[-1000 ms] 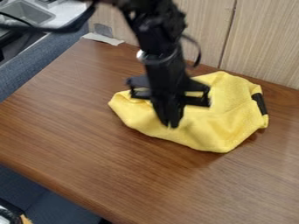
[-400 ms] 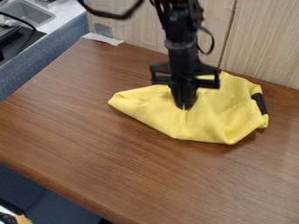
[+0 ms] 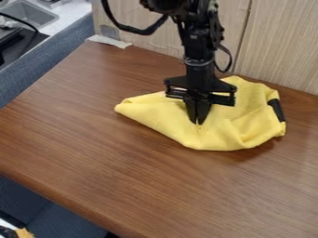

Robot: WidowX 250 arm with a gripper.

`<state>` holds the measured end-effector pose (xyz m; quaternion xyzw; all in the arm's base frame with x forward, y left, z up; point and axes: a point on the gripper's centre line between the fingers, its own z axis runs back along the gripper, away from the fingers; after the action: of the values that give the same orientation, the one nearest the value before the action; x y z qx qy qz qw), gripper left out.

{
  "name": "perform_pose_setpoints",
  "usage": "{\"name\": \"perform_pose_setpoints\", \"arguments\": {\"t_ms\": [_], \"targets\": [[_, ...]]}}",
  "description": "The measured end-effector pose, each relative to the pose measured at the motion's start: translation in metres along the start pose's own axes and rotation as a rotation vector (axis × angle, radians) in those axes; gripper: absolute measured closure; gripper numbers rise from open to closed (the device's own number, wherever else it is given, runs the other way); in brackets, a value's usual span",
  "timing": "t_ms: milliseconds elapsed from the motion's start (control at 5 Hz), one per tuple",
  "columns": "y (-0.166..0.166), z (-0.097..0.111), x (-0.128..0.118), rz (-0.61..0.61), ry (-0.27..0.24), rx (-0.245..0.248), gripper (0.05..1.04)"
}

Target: Fold the cloth from bottom left to top right

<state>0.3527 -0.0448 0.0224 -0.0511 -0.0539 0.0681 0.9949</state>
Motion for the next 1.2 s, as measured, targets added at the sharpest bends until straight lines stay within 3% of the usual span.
{"name": "perform_pose_setpoints", "arguments": {"t_ms": [200, 800, 1200], "targets": [[0.002, -0.001, -0.004, 0.022, 0.022, 0.009, 0.845], [0.007, 0.029, -0.015, 0.03, -0.024, 0.012, 0.087], [0.005, 0.064, -0.022, 0.017, -0.079, -0.014, 0.083]]}}
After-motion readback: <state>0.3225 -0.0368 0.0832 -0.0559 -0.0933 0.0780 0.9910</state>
